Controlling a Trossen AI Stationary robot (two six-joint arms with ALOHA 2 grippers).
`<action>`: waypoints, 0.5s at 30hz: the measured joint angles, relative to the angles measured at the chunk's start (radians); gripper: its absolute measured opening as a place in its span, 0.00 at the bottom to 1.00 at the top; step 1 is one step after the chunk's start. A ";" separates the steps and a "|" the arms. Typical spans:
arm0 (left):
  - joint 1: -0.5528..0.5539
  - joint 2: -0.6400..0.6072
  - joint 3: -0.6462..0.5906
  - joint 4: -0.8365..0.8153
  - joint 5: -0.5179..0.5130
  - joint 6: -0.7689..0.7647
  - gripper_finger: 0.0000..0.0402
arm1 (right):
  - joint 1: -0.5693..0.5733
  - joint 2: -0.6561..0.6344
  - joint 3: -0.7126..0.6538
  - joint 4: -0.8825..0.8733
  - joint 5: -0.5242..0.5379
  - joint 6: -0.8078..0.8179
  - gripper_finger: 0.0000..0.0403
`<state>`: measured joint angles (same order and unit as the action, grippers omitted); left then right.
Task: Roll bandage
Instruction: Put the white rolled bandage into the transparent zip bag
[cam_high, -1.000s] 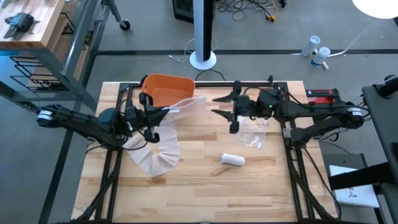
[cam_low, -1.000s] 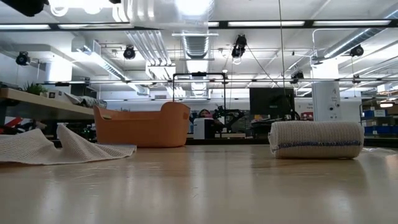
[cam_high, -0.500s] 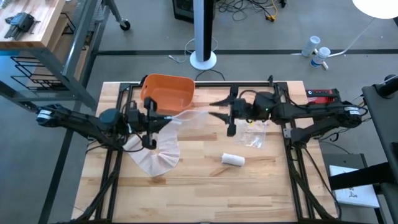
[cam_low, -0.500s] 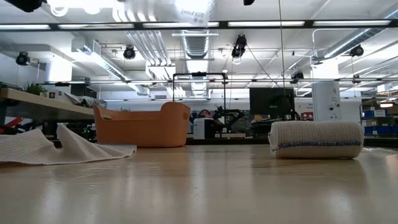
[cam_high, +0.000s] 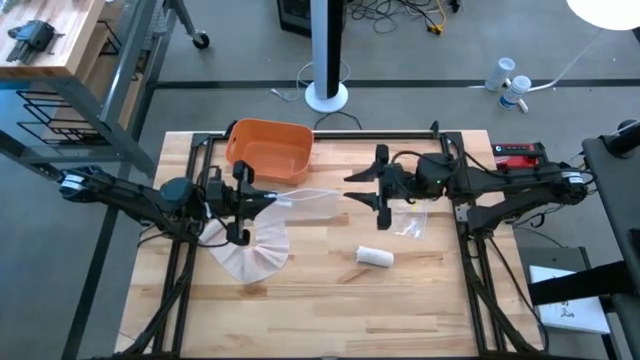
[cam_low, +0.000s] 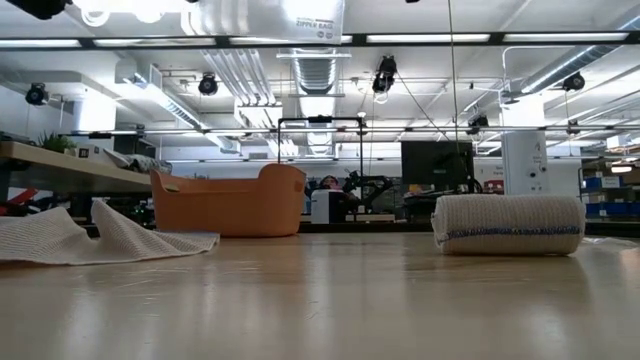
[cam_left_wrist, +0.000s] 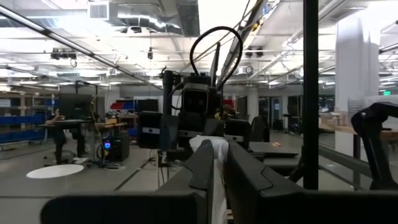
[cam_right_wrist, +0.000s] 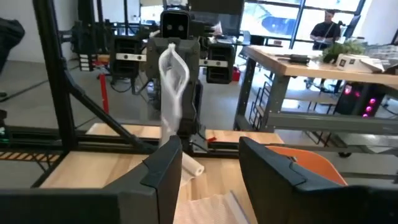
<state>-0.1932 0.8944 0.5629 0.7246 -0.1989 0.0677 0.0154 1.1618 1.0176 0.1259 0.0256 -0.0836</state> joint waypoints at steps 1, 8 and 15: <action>0.000 0.000 0.000 0.000 0.000 0.001 0.05 | 0.000 -0.002 0.000 -0.004 0.000 0.002 0.38; -0.006 0.000 -0.001 -0.001 0.000 -0.010 0.05 | 0.007 -0.003 -0.001 -0.018 -0.002 -0.010 0.41; -0.026 0.003 -0.003 -0.003 0.000 -0.010 0.05 | 0.065 0.000 -0.009 -0.010 0.004 -0.018 0.43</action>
<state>-0.2194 0.8974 0.5602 0.7219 -0.1993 0.0578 0.0803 1.1618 1.0088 0.1163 0.0296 -0.1015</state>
